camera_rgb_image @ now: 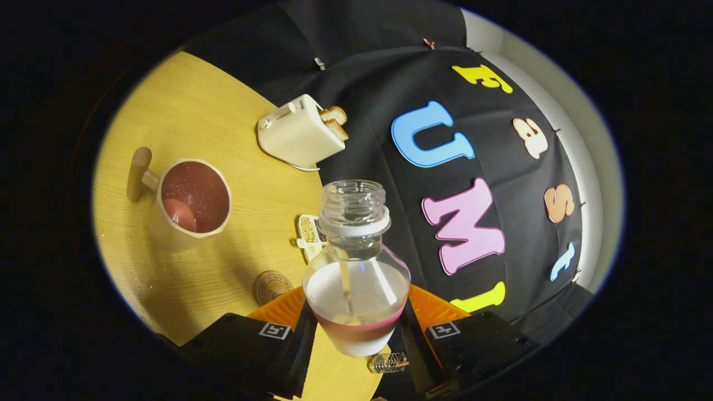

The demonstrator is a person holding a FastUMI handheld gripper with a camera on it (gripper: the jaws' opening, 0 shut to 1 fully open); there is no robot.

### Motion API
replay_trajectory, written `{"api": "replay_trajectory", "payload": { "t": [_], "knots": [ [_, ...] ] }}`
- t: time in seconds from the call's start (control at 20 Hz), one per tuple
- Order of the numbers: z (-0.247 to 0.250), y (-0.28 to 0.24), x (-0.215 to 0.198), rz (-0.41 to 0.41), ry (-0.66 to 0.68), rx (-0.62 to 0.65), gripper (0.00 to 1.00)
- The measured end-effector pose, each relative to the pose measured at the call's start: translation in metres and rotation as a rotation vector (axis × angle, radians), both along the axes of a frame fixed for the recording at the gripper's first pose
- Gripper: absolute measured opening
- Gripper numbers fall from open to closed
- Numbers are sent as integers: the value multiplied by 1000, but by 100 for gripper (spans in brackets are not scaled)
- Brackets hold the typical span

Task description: Take the bottle from table, then pour the juice into the cup, finally place the bottle on the coaster

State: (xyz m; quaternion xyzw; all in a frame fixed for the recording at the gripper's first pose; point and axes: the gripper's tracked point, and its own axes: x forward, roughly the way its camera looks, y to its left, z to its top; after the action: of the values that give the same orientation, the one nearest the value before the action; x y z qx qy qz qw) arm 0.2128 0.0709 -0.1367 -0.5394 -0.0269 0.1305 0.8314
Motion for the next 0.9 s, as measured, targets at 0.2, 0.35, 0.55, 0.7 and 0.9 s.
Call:
{"api": "replay_trajectory", "payload": {
  "t": [0.2, 0.35, 0.55, 0.7, 0.9],
  "knots": [
    [-6, 17, 4, 49, -43, -118, 74],
    [-14, 27, 6, 95, -71, -197, 74],
    [-23, 39, 7, 157, -95, -278, 74],
    [-23, 47, 6, 204, -139, -349, 74],
    [-29, 55, 9, 242, -165, -405, 74]
  ]
}}
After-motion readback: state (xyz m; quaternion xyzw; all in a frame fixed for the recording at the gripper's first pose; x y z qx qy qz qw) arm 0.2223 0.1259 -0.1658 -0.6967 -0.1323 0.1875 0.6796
